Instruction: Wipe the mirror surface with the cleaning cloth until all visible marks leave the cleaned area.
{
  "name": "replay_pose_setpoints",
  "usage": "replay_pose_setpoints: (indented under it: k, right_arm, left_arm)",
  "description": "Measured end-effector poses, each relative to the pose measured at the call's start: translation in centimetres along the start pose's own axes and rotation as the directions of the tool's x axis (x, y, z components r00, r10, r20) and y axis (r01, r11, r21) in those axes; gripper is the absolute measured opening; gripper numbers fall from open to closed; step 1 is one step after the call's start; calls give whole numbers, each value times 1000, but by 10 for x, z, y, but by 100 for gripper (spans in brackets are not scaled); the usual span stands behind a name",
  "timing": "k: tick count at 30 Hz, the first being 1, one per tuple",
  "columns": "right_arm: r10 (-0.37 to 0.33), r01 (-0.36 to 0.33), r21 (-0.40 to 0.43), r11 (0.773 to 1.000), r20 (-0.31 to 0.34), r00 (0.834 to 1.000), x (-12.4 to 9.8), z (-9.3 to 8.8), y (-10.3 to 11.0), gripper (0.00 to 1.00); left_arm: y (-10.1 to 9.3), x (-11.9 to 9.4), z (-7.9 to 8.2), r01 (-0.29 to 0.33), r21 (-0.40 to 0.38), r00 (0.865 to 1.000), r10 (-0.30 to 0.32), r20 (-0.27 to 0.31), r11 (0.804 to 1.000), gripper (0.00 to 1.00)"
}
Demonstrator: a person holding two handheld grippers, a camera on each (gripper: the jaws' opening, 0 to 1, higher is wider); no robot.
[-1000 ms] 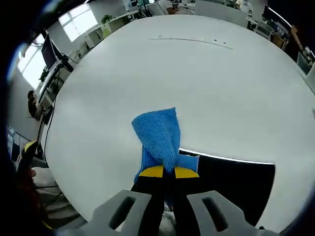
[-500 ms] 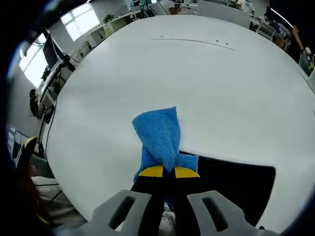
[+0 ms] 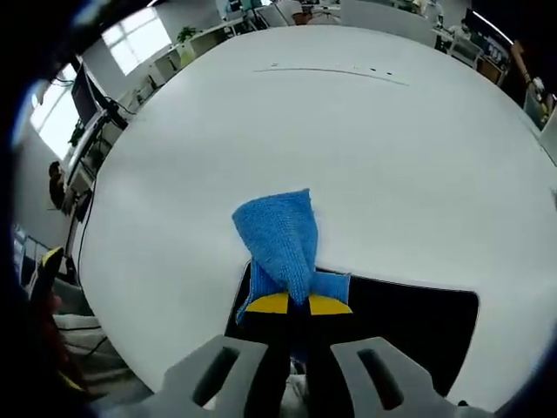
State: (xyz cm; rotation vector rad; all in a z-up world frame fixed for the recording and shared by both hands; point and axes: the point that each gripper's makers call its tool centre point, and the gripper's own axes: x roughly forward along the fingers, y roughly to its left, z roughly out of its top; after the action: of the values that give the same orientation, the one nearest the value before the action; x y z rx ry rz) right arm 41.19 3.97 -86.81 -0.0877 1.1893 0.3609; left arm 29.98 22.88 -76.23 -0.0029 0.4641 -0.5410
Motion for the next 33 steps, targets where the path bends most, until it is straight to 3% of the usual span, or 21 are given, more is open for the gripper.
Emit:
replay_pose_setpoints:
  k: [2, 7, 20, 33]
  right_arm:
    - [-2, 2, 12, 1000, -2, 1000, 0, -1, -5, 0]
    - [-17, 17, 9, 1000, -3, 1000, -4, -4, -13, 0]
    - [-33, 33, 0, 999, -23, 999, -2, -4, -25, 0]
    - [-30, 31, 51, 998, -20, 999, -8, -9, -35, 0]
  left_arm:
    - [2, 1, -3, -3, 31, 1000, 3, -17, 1000, 99]
    - [-1, 1, 1, 14, -10, 1000, -14, 1, 1000, 99]
    - [-3, 2, 1, 16, -10, 1000, -16, 2, 1000, 99]
    - [-9, 9, 3, 28, 8, 1000, -28, -5, 1000, 99]
